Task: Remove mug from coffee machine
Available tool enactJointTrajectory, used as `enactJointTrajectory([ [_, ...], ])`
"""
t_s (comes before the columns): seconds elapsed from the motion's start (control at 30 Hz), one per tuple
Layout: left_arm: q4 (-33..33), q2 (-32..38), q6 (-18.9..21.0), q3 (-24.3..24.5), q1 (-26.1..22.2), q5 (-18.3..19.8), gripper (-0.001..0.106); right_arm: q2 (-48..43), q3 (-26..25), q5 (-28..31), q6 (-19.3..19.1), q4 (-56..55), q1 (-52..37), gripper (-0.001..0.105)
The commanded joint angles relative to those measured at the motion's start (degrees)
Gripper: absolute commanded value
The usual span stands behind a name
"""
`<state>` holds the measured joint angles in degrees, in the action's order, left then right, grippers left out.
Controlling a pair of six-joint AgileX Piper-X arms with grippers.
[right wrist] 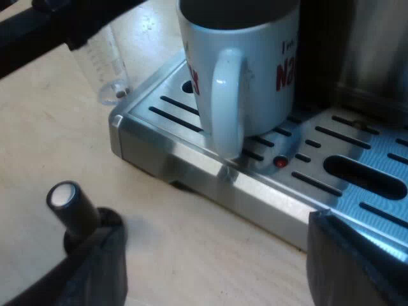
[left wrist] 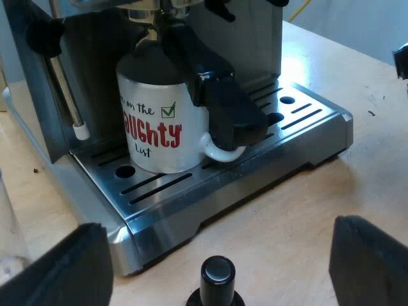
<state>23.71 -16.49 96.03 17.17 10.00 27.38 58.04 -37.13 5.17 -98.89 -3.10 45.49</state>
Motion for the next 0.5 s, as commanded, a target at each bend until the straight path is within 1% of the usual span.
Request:
enactJointTrajectory([
  [0.03, -0.93, 0.06, 0.56, 0.06, 0.29, 0.35, 0.072, 0.98, 0.75, 0.21, 0.22, 3.11, 0.11, 0.062],
  [0.23, -0.93, 0.06, 0.56, 0.06, 0.29, 0.35, 0.072, 4.78, 4.05, 0.21, 0.22, 14.43, 0.11, 0.062],
  [0.5, -0.93, 0.06, 0.56, 0.06, 0.29, 0.79, 0.072, 11.73, 4.89, 0.21, 0.22, 26.23, 0.11, 0.062],
])
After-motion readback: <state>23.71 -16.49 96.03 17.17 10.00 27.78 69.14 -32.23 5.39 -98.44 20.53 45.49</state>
